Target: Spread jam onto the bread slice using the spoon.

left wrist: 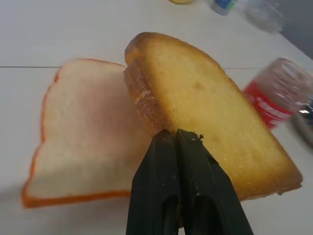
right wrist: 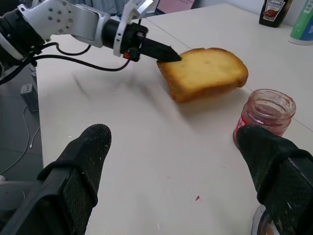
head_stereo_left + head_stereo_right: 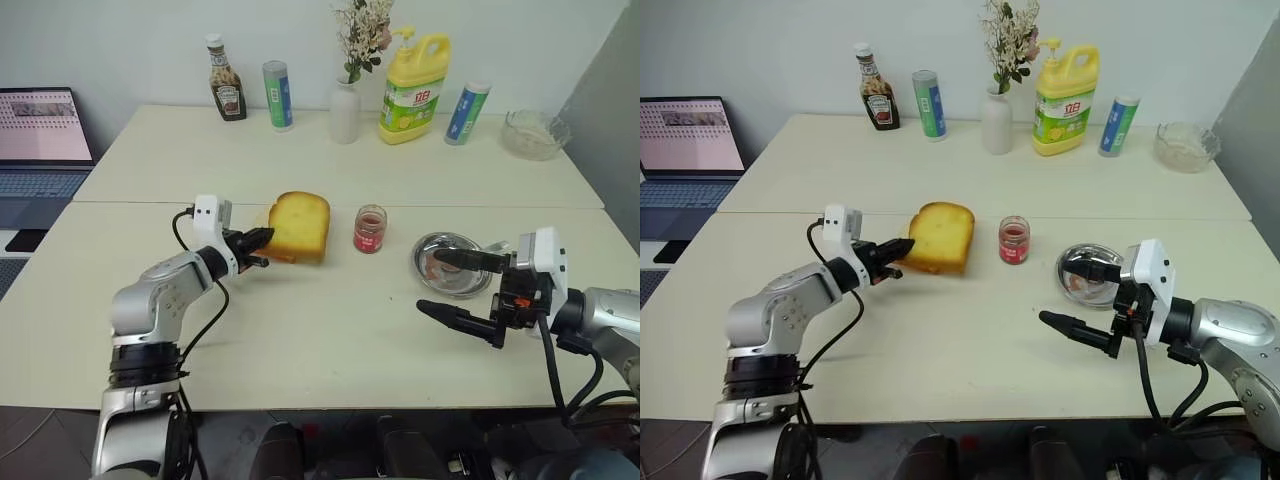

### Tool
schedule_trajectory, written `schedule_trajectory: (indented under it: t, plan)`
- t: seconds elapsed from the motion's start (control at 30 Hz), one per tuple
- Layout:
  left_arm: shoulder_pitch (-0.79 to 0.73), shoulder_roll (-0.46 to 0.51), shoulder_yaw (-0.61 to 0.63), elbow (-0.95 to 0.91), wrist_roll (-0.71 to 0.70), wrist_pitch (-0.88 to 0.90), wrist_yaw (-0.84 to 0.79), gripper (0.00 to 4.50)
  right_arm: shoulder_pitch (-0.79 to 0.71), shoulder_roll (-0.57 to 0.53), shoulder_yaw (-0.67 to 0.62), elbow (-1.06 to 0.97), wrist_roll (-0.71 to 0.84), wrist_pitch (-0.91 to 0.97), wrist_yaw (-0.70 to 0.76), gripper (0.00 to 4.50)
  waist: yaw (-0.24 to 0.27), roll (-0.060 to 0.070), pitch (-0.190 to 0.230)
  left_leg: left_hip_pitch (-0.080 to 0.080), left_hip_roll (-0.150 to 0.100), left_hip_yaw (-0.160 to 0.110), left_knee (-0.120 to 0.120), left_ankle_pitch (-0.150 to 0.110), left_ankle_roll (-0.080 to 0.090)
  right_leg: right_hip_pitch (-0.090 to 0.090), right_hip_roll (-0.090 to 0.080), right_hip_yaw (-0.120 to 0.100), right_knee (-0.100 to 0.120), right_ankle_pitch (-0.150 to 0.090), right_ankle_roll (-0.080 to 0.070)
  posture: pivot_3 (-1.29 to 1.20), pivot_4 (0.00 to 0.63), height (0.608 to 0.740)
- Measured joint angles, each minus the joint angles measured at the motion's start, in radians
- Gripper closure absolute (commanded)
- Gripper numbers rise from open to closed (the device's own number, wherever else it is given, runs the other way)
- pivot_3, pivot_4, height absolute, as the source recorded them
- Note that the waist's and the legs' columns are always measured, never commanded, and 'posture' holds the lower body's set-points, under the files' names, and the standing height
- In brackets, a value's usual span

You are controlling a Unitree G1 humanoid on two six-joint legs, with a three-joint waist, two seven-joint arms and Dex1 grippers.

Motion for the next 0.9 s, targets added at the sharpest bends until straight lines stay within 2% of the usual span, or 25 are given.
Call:
schedule_trajectory:
  t: [0.17, 0.33, 0.53, 0.87, 0.9]
  plan:
    - [0.193, 0.096, 0.021, -0.234, -0.124, 0.106, -0.077, 4.48, 0.033, -0.021, -0.028, 0.0, 0.002, 0.002, 0.009, 0.0, 0.002, 0.0, 0.0, 0.001, 0.0, 0.0, 0.0, 0.0, 0.0, 0.001, -0.001, 0.0, 0.0, 0.0, 0.0, 0.0, 0.15, 0.74]
    - [0.357, 0.093, -0.017, -0.343, -0.128, 0.121, -0.07, 4.48, 0.062, -0.035, -0.036, -0.001, 0.011, 0.015, 0.029, 0.0, 0.004, 0.0, 0.0, 0.001, 0.0, 0.0, 0.001, 0.0, 0.0, 0.001, -0.001, 0.0, 0.0, 0.0, 0.0, 0.0, 0.15, 0.74]
    - [0.442, 0.031, -0.112, -0.411, -0.072, 0.056, 0.0, 4.48, 0.092, -0.036, -0.026, -0.022, 0.009, 0.017, 0.041, 0.0, 0.005, -0.001, 0.0, 0.001, -0.001, 0.001, 0.001, 0.0, 0.0, 0.001, -0.001, 0.001, -0.001, 0.0, -0.001, 0.0, 0.15, 0.74]
    - [0.449, 0.029, -0.157, -0.432, -0.052, 0.033, 0.041, 4.48, 0.13, -0.064, -0.015, -0.03, -0.002, 0.017, 0.076, 0.0, 0.005, -0.001, 0.0, 0.001, -0.001, 0.001, 0.001, 0.0, 0.0, 0.001, -0.001, 0.001, -0.001, -0.001, -0.001, 0.0, 0.15, 0.74]
    - [0.449, 0.029, -0.159, -0.431, -0.048, 0.03, 0.042, 4.03, 0.131, -0.065, -0.015, -0.03, -0.002, 0.016, 0.078, 0.0, 0.005, -0.001, 0.0, 0.001, -0.001, 0.001, 0.001, 0.0, 0.0, 0.001, -0.001, 0.001, -0.001, -0.001, -0.001, 0.0, 0.15, 0.74]
